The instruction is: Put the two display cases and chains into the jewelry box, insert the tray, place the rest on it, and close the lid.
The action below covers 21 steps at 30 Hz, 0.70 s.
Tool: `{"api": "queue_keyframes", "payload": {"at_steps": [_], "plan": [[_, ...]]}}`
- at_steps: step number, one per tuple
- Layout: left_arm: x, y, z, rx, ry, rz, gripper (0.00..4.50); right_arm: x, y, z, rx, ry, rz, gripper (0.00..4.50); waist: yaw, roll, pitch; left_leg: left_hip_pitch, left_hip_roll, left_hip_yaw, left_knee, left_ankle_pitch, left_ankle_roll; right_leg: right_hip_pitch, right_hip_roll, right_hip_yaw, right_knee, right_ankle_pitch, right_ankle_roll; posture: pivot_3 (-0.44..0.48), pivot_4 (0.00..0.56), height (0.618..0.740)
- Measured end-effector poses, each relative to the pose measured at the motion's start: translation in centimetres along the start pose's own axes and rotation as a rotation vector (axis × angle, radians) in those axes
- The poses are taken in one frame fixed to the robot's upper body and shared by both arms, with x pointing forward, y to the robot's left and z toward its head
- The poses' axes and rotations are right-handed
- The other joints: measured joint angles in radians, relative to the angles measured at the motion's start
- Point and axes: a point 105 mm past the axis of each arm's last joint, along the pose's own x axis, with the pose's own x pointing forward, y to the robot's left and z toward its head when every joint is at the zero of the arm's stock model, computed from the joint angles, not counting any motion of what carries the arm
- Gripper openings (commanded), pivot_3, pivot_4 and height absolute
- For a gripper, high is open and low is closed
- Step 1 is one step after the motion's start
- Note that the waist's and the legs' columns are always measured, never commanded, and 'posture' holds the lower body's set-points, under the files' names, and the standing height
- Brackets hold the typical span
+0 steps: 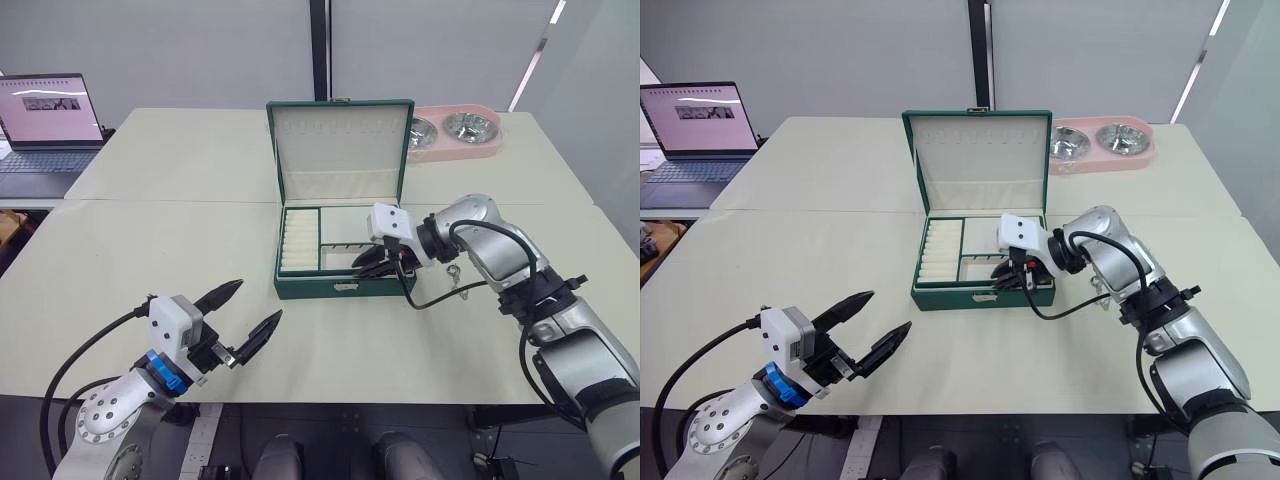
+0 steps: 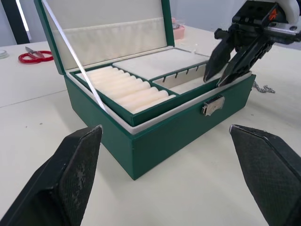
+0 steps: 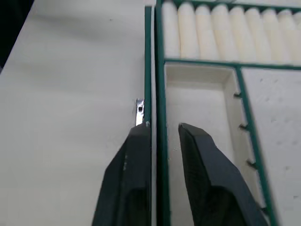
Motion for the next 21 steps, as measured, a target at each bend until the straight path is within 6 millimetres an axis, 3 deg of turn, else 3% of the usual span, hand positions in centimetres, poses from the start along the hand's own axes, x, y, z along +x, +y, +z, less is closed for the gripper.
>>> {"api": "queue_keyframes", "payload": {"at_steps": [3,6,8,11,21], "plan": [[0.0,0.0,0.0,0.001,-0.001,-0.001,4.50,-1.5,-0.7,1.8,0.013,-0.126,-0.052,2.57,0.001,0.000,0.000,0.000,0.000,0.000,0.000,0.000,0.000,0.000,0.000,0.000,0.000,0.000,0.000,0.000,0.150,0.740],[0.0,0.0,0.0,0.001,-0.001,-0.003,4.50,-3.2,-1.6,2.1,0.034,-0.206,-0.138,3.34,0.001,0.000,0.000,0.000,0.000,0.000,0.000,0.000,0.000,0.000,0.000,0.000,0.000,0.000,0.000,0.000,0.150,0.740],[0.1,0.0,0.1,0.003,-0.004,-0.009,4.50,-4.0,-2.1,0.6,0.081,-0.223,-0.214,3.26,0.002,-0.002,0.000,0.000,0.000,0.000,0.000,0.000,0.000,0.001,0.000,0.000,0.000,0.000,0.000,0.000,0.150,0.740],[0.3,0.0,0.2,0.006,-0.007,-0.022,4.50,-4.4,-2.6,-2.6,0.196,-0.220,-0.313,2.49,0.002,-0.002,0.000,0.000,-0.001,0.001,0.000,0.000,0.000,0.000,0.000,0.001,0.000,0.000,0.000,0.000,0.150,0.740],[1.5,0.2,0.5,0.023,-0.021,-0.076,4.50,-2.0,-3.8,-5.3,0.258,-0.171,-0.425,0.01,-0.012,-0.002,0.000,0.000,0.000,0.002,0.000,0.000,0.000,-0.001,0.000,0.001,0.001,0.000,0.000,0.000,0.150,0.740]]}}
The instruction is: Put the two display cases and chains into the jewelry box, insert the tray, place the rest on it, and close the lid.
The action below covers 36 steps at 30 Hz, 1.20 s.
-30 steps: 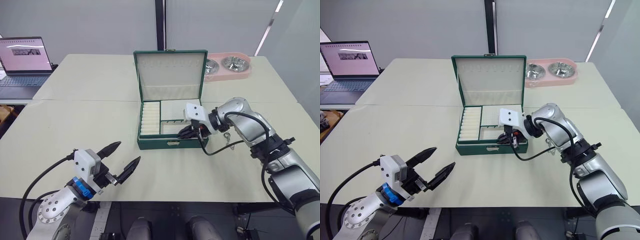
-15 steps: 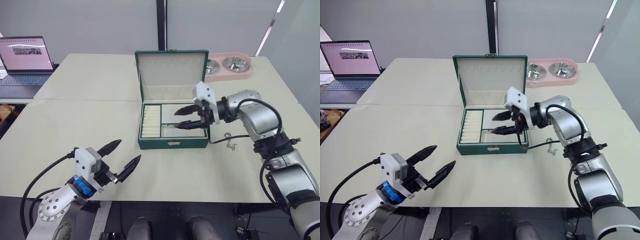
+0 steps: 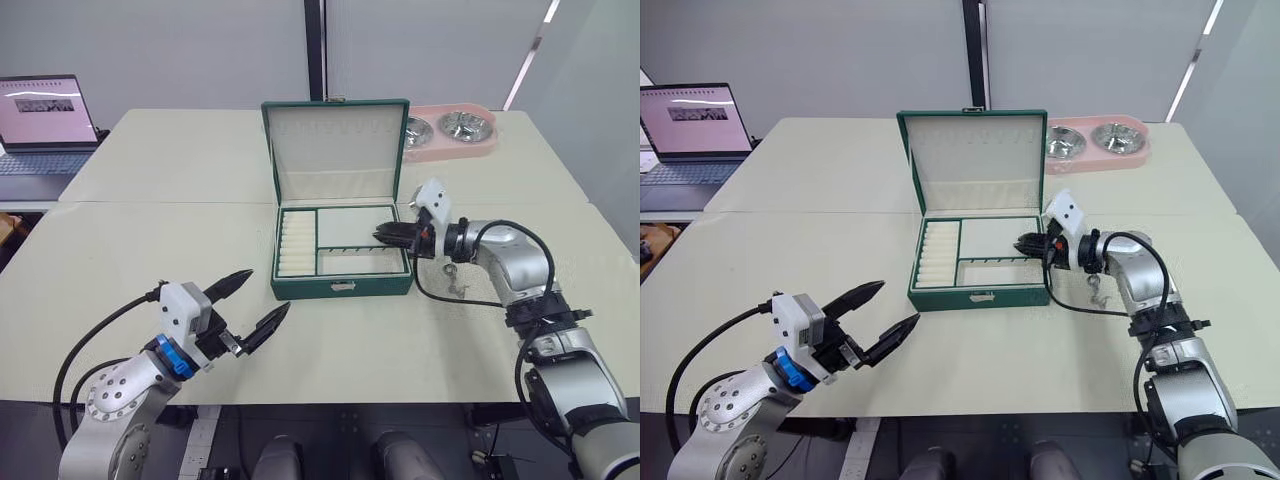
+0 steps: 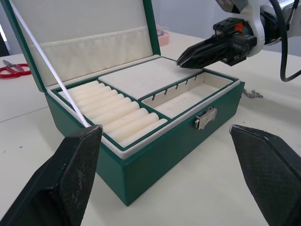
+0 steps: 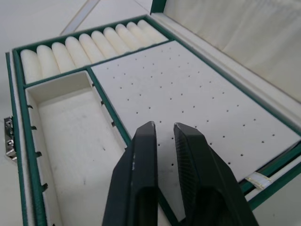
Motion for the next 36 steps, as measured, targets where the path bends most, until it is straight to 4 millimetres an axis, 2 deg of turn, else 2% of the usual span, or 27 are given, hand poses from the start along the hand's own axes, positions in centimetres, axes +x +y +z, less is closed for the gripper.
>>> {"api": "queue_keyframes", "payload": {"at_steps": [7,10,13,16,18,21,24,26,27,30,36], "plan": [[0.2,0.1,0.0,0.000,-0.002,-0.011,4.50,0.2,0.2,-0.1,-0.040,0.012,0.003,0.01,0.000,0.000,0.000,0.000,0.000,0.000,0.000,0.000,0.000,0.001,0.000,0.000,0.000,0.000,0.000,0.000,0.150,0.740],[0.2,0.2,-0.1,-0.003,0.004,-0.013,4.50,-0.1,0.3,0.2,0.022,-0.047,0.006,0.01,0.001,0.000,0.000,0.000,0.000,-0.001,0.000,0.000,0.000,0.001,0.000,-0.001,0.000,0.000,0.000,0.000,0.150,0.740],[0.3,0.7,-0.3,-0.013,0.025,0.000,4.50,-1.7,0.1,1.7,0.086,-0.158,0.002,0.55,0.007,0.000,0.000,-0.001,0.000,-0.001,0.000,0.000,0.000,0.000,0.000,-0.001,0.000,0.000,0.000,0.000,0.150,0.740],[0.0,1.8,-0.3,-0.025,0.039,0.034,4.50,-5.4,-0.7,2.9,0.064,-0.202,-0.032,1.32,0.018,0.000,0.000,-0.001,0.000,-0.002,0.000,0.000,0.000,0.001,0.000,-0.002,-0.001,0.000,0.000,0.000,0.150,0.740],[-0.7,2.7,-0.4,-0.031,0.062,0.058,4.50,-7.8,-1.1,1.9,0.087,-0.186,-0.075,1.82,0.023,-0.001,0.000,-0.001,0.000,-0.002,0.000,0.000,0.000,0.001,0.000,-0.002,-0.002,0.000,0.000,0.000,0.150,0.740],[-2.4,4.1,-1.2,-0.040,0.133,0.098,4.50,-11.6,-1.2,-2.0,0.179,-0.104,-0.155,2.73,0.031,-0.001,0.000,-0.001,-0.001,0.000,-0.001,0.000,0.000,0.001,-0.001,-0.001,-0.004,0.000,0.000,0.000,0.150,0.740],[-3.5,5.3,-1.4,-0.046,0.159,0.116,4.50,-14.2,-1.3,-4.5,0.222,-0.043,-0.222,3.57,0.027,0.000,0.001,0.000,0.000,0.000,-0.001,0.000,0.000,0.001,0.000,0.000,-0.002,0.000,0.000,0.000,0.150,0.740],[-4.1,6.5,-1.4,-0.036,0.178,0.127,4.50,-16.1,-1.2,-5.6,0.226,-0.016,-0.273,4.31,0.022,0.000,0.000,0.000,0.000,0.000,-0.001,0.000,0.000,0.001,0.001,0.000,-0.001,0.000,0.000,0.000,0.150,0.740],[-4.7,7.5,-1.3,-0.029,0.193,0.148,4.50,-17.2,-1.1,-6.5,0.235,0.004,-0.308,4.46,0.022,-0.001,0.001,0.000,0.000,-0.001,-0.001,0.000,0.000,0.001,0.002,-0.001,-0.002,0.000,0.000,0.000,0.150,0.740],[-6.9,10.2,-1.4,-0.021,0.221,0.235,4.50,-19.9,-0.8,-9.1,0.284,0.046,-0.408,4.46,0.019,-0.001,0.001,0.000,0.000,0.001,-0.001,0.000,0.000,0.001,0.001,0.001,-0.002,0.000,0.000,0.000,0.150,0.740],[-7.7,11.7,-2.1,-0.011,0.226,0.281,4.50,-22.1,-0.9,-10.7,0.286,0.034,-0.532,4.46,0.011,-0.001,0.001,0.001,0.000,0.001,-0.001,0.000,0.000,0.001,0.001,0.001,-0.001,0.000,0.000,0.000,0.150,0.740]]}}
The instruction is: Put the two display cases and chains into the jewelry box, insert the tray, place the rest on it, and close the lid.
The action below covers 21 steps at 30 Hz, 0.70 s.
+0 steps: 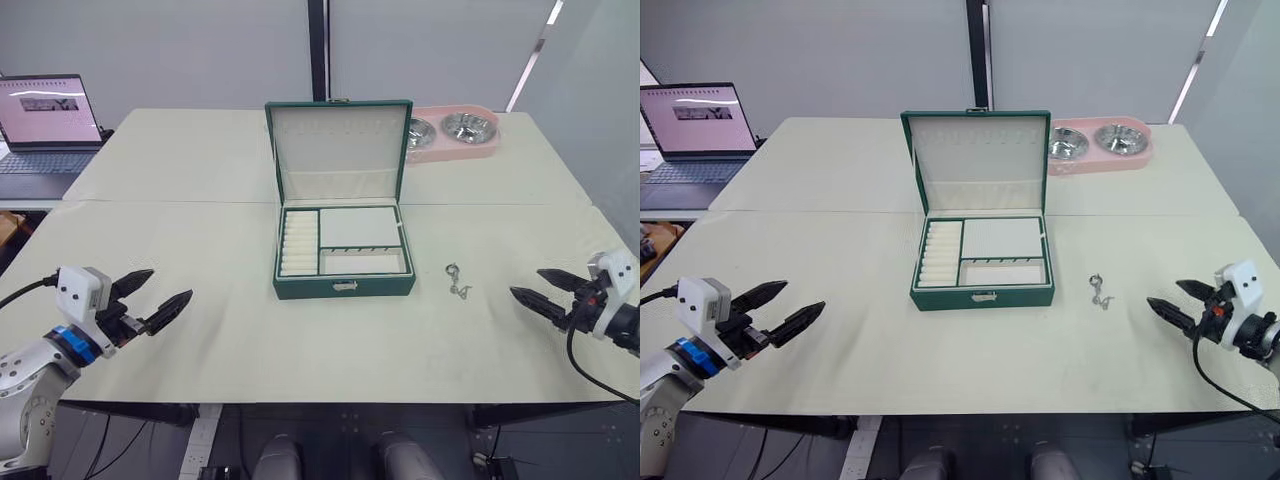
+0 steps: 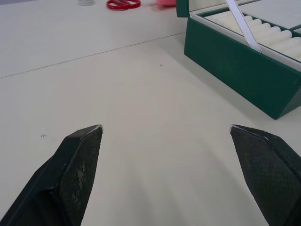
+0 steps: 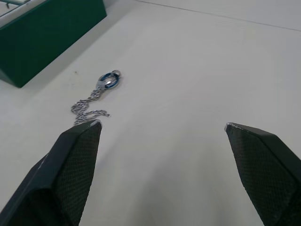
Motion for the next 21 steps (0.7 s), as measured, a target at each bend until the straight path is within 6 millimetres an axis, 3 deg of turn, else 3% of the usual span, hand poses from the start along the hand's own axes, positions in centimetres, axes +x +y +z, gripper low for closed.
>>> {"api": "queue_keyframes", "payload": {"at_steps": [8,21], "plan": [[-0.4,0.5,-1.0,-0.012,0.002,0.042,4.50,-1.1,-0.9,-2.1,0.021,0.003,-0.086,4.46,0.001,0.000,0.000,0.000,0.000,0.000,0.000,0.000,0.000,0.000,0.000,0.000,0.000,0.000,0.000,0.000,0.150,0.740],[-0.6,0.9,-1.6,-0.017,0.011,0.070,4.50,-1.2,-1.5,-2.5,0.025,-0.006,-0.123,4.46,0.001,0.000,0.000,0.000,0.000,0.000,0.000,0.000,0.000,0.000,0.000,0.000,0.000,0.000,0.000,0.000,0.150,0.740]]}}
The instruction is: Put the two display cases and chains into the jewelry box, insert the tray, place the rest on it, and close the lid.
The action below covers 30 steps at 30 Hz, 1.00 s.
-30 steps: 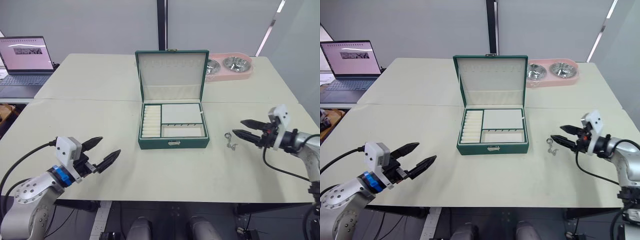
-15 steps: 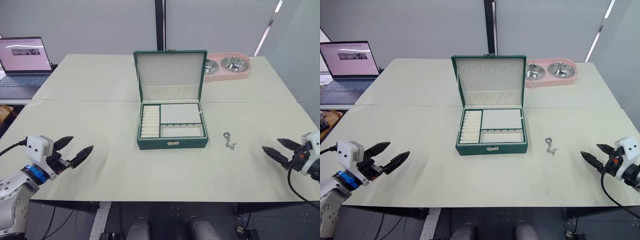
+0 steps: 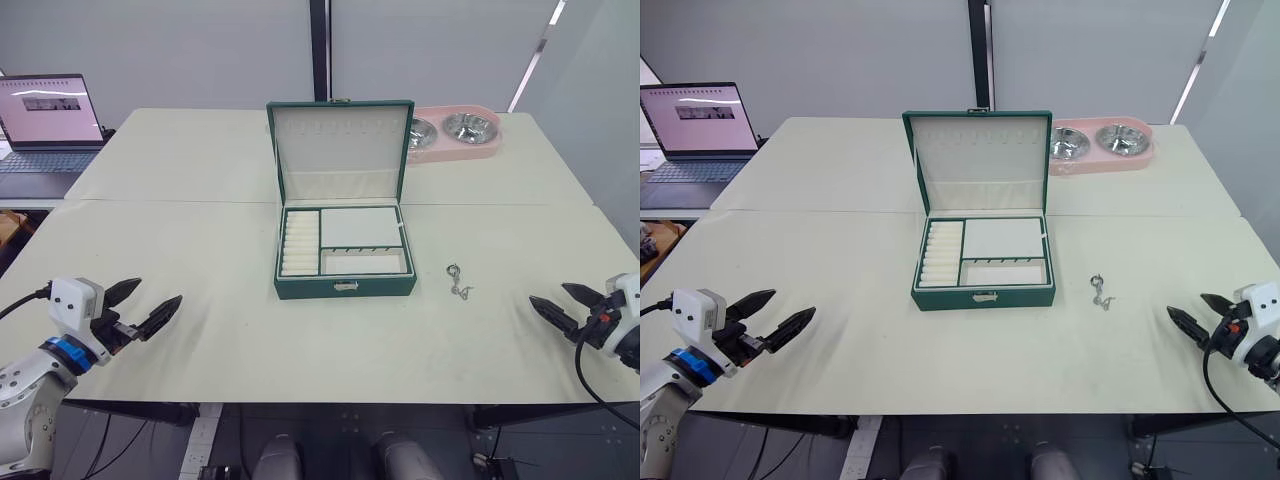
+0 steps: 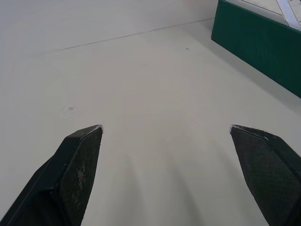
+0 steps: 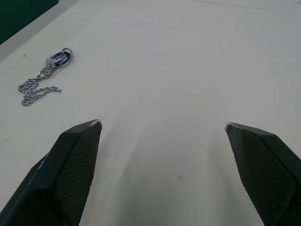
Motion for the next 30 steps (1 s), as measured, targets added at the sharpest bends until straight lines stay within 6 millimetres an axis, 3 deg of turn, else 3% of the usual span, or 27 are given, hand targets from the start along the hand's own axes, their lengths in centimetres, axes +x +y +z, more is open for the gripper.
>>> {"api": "queue_keyframes", "payload": {"at_steps": [7,15,21,30], "plan": [[0.2,-0.5,0.3,0.007,-0.013,-0.020,4.50,0.2,0.3,0.1,0.006,-0.017,0.002,4.46,0.000,0.000,0.000,0.000,0.000,0.000,0.000,0.000,0.000,0.000,0.000,0.000,0.000,0.000,0.000,0.000,0.150,0.740],[2.1,-6.6,2.3,0.070,-0.062,-0.279,4.50,1.0,3.2,1.1,0.003,-0.071,0.085,4.46,0.000,0.000,0.000,0.000,0.000,0.000,0.000,0.000,0.000,0.001,0.000,0.000,0.000,0.000,0.000,0.000,0.150,0.740],[1.4,-11.5,1.9,0.086,-0.050,-0.495,4.50,2.1,6.1,1.3,-0.018,-0.077,0.161,4.46,0.002,0.000,0.000,0.000,0.000,0.000,0.000,0.000,0.000,0.001,0.000,0.000,0.000,0.000,0.000,0.000,0.150,0.740],[0.8,-14.7,2.0,0.118,-0.086,-0.673,4.50,5.1,10.6,0.9,-0.001,-0.075,0.221,4.46,0.001,0.000,0.000,0.001,0.000,-0.001,0.000,0.000,0.000,0.001,0.001,0.000,0.000,0.000,0.000,0.000,0.150,0.740]]}}
